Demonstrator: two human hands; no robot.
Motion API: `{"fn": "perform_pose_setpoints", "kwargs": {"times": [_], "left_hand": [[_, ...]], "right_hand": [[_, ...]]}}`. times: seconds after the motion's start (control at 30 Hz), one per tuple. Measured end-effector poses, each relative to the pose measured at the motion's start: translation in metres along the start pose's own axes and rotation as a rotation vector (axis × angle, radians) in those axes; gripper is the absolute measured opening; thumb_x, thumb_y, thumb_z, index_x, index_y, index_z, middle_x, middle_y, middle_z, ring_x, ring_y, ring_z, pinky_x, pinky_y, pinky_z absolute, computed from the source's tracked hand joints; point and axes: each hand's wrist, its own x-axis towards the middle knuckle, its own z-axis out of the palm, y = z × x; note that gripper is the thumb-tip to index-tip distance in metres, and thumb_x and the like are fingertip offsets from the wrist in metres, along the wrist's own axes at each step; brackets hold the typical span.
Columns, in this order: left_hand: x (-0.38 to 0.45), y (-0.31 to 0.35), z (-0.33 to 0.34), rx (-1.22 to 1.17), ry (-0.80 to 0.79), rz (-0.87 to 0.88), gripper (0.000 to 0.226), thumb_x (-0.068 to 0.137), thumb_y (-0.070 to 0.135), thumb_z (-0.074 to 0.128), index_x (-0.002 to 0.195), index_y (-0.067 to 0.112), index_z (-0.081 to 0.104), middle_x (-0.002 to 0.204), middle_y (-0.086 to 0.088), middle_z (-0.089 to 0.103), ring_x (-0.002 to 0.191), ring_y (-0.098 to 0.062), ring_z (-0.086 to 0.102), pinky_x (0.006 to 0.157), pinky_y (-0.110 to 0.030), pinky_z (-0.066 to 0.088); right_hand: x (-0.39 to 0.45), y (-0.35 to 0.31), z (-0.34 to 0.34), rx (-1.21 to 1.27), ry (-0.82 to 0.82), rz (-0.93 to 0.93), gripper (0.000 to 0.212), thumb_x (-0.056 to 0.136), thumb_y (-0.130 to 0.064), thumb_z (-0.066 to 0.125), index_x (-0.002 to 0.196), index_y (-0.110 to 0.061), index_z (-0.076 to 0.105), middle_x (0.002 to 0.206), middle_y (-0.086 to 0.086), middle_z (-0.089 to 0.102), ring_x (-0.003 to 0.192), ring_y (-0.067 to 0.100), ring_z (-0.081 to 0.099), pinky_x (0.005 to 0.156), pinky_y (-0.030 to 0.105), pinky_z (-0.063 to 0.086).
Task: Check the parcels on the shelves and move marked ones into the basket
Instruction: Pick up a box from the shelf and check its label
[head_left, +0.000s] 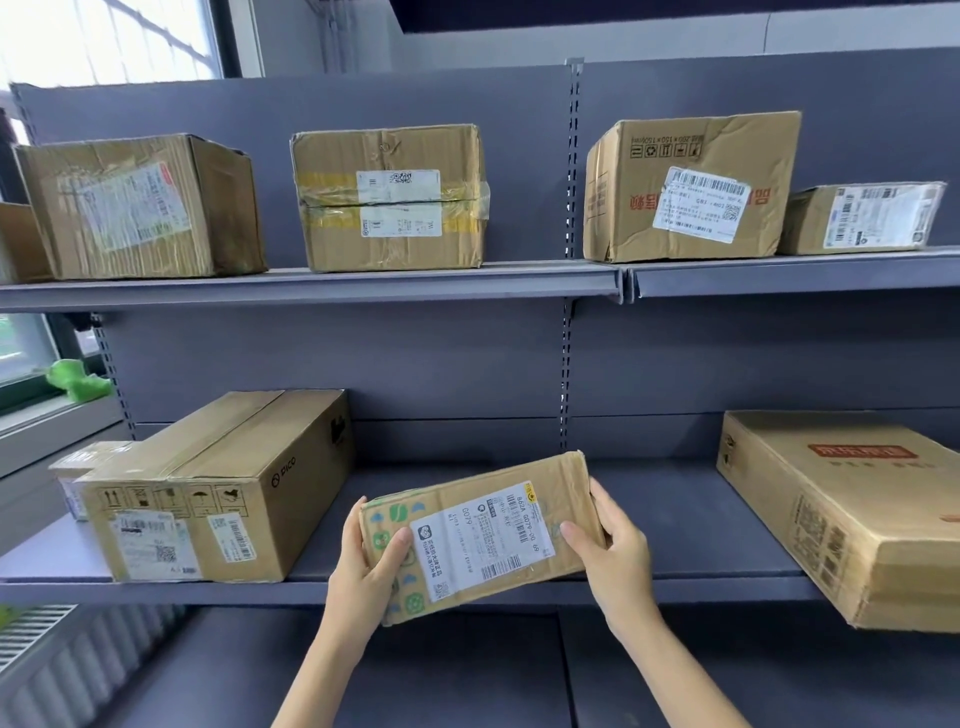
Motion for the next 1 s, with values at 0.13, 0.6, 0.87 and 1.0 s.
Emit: {"fn": "perform_pose_setpoints", "kwargs": {"times": [0.13,0.6,0.87,1.0], "left_hand": [[0.003,-0.001,0.002,-0.022,-0.006,-0.007,0.064,0.087,0.030,0.057,0.139,0.038,0.021,0.109,0.009,0.062,0.097,-0.015,0.065,0.078,-0.035,0.053],[0.020,-0.008,0.015,0.043,0.000,-0.082,0.036,0.089,0.034,0.056,0.120,0.033,0.039,0.099,0.009,0.064,0.087,-0.012,0.066,0.061,-0.028,0.052],[0.038,-0.021,0.003,0.167,0.030,0.017,0.052,0.086,0.021,0.062,0.131,0.016,0.038,0.124,-0.001,0.053,0.110,-0.018,0.056,0.091,-0.035,0.048],[0.044,-0.020,0.003,0.218,0.053,0.035,0.072,0.084,0.022,0.064,0.143,0.017,0.023,0.134,-0.004,0.045,0.120,-0.022,0.048,0.100,-0.042,0.043]], "right_hand": [[0.001,0.013,0.003,-0.041,0.009,0.037,0.059,0.081,-0.004,0.065,0.135,-0.019,0.047,0.130,-0.003,0.058,0.120,0.015,0.054,0.104,0.043,0.042],[0.006,0.037,0.007,-0.167,-0.045,0.129,0.062,0.083,-0.013,0.065,0.139,-0.019,0.041,0.137,-0.006,0.051,0.125,0.014,0.048,0.107,0.041,0.039],[0.006,0.036,0.029,-0.093,0.078,0.149,0.062,0.081,-0.023,0.068,0.137,-0.017,0.042,0.134,0.000,0.053,0.123,0.021,0.050,0.101,0.035,0.040],[-0.005,0.038,0.040,-0.001,0.202,0.308,0.077,0.080,-0.034,0.068,0.142,-0.012,0.029,0.144,0.010,0.040,0.132,0.028,0.039,0.106,0.041,0.033]]}}
